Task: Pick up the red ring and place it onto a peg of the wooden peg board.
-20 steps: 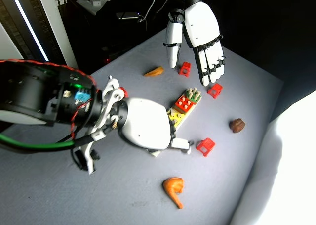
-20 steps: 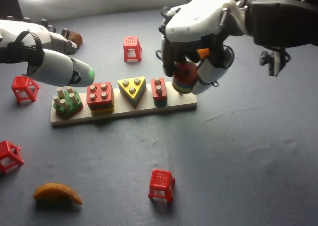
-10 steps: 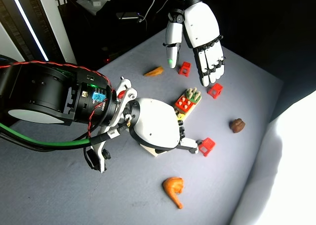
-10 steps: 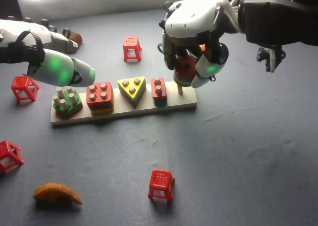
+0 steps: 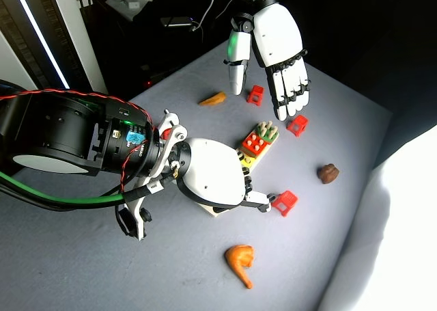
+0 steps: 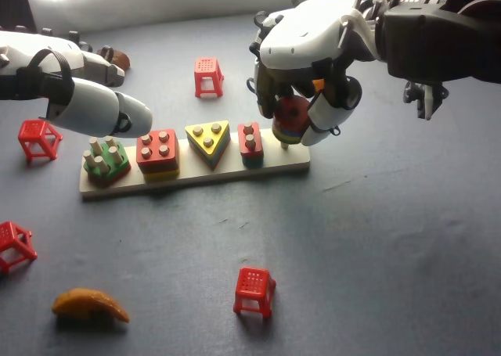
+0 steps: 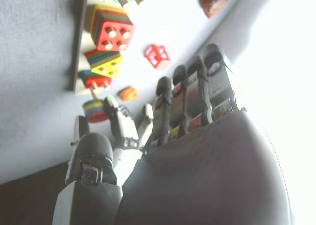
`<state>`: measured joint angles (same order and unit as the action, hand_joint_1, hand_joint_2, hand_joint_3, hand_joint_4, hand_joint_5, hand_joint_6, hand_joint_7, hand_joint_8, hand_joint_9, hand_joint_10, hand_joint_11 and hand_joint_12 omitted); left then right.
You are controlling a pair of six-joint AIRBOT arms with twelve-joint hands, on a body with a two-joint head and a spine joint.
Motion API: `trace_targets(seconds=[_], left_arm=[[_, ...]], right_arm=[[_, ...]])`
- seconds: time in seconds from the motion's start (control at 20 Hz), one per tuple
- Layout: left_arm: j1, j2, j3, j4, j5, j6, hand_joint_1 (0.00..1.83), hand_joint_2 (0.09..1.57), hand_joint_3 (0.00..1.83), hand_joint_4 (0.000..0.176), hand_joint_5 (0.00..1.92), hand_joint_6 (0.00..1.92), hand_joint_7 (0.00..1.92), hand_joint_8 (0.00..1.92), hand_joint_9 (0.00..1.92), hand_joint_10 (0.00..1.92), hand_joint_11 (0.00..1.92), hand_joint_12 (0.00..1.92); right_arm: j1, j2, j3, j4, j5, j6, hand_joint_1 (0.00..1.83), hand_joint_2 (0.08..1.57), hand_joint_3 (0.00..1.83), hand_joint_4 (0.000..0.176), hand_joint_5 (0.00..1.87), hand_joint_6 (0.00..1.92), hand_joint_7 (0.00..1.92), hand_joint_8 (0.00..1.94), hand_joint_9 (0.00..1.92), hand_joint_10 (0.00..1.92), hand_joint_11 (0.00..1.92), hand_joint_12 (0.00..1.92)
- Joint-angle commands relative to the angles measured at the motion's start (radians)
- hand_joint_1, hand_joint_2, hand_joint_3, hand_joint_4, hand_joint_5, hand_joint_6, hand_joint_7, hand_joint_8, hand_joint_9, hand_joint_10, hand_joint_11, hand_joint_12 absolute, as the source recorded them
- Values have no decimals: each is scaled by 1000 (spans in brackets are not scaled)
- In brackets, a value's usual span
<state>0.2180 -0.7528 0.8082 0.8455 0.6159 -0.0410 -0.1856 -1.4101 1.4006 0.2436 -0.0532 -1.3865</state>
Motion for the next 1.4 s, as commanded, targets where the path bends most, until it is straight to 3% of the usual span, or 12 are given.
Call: trace_targets(seconds=[0.0, 0.05, 0.1, 0.15, 0.55, 0.7, 0.75, 0.8, 0.85, 0.9, 0.95, 1.35], left_arm=[[-13, -4, 2, 49, -37, 4, 0, 1298, 1, 0, 131, 2, 108, 3, 64, 2, 0, 167], [-13, -4, 2, 49, -37, 4, 0, 1296, 0, 0, 133, 2, 110, 4, 67, 3, 0, 167], [-13, -4, 2, 49, -37, 4, 0, 1293, 0, 0, 130, 1, 106, 2, 65, 2, 0, 164], [-13, -4, 2, 49, -37, 4, 0, 1287, 0, 0, 112, 0, 88, 0, 57, 0, 0, 123], [-14, -4, 2, 49, -37, 4, 0, 1289, 0, 0, 140, 4, 113, 3, 77, 4, 0, 188], [-14, -5, 2, 49, -37, 4, 0, 1286, 0, 0, 95, 1, 72, 4, 35, 1, 0, 65], [-14, -5, 2, 49, -37, 4, 0, 1284, 0, 0, 120, 3, 106, 4, 66, 4, 0, 144], [-14, -5, 2, 49, -37, 4, 0, 1287, 1, 0, 120, 1, 101, 2, 67, 2, 0, 138], [-14, -5, 2, 49, -37, 4, 0, 1291, 3, 0, 121, 1, 99, 2, 65, 0, 0, 136], [-14, -6, 2, 49, -37, 4, 0, 1294, 3, 0, 122, 1, 98, 1, 61, 1, 0, 116], [-15, -6, 2, 49, -37, 4, 0, 1293, 2, 0, 117, 0, 94, 0, 56, 0, 0, 110], [-15, -5, 2, 49, -37, 4, 0, 1289, 0, 0, 146, 5, 118, 3, 78, 3, 0, 178]], right_arm=[[2, -4, 3, 1, 96, -8, 1391, 1062, 1, 0, 1015, 796, 1250, 718, 906, 1029, 0, 649], [2, -8, 4, -1, 96, -9, 1392, 1055, 0, 0, 1053, 754, 1249, 734, 913, 988, 0, 672], [1, -11, 4, -3, 96, -9, 1394, 1049, 0, 0, 1063, 757, 1285, 595, 921, 1031, 0, 663], [-1, -14, 5, -8, 97, -9, 1393, 1058, 1, 0, 1038, 755, 1253, 723, 909, 1015, 0, 656], [-8, -3, 7, -9, 85, -14, 1392, 1057, 0, 0, 1055, 737, 1250, 723, 903, 1018, 0, 655], [-21, -14, 22, -12, 111, -18, 1392, 1060, 0, 0, 1034, 785, 1258, 683, 897, 1042, 0, 626], [-25, -24, 37, -19, 114, -18, 1385, 1082, 1, 0, 955, 923, 1216, 691, 862, 1133, 0, 573], [-30, -35, 53, -25, 114, -18, 1299, 1076, 0, 0, 916, 979, 1240, 644, 935, 656, 0, 687], [-35, -48, 70, -29, 114, -18, 1271, 1089, 4, 0, 860, 1075, 1206, 687, 962, 378, 0, 724], [-38, -53, 76, -29, 114, -18, 1157, 1028, 0, 0, 767, 176, 928, 94, 839, 86, 0, 715], [-42, -55, 76, -30, 114, -18, 1138, 1031, 0, 0, 774, 59, 902, 26, 813, 35, 0, 701], [-33, -8, 47, -30, 95, -18, 1117, 979, 0, 0, 690, 0, 755, 0, 649, 1, 0, 697]])
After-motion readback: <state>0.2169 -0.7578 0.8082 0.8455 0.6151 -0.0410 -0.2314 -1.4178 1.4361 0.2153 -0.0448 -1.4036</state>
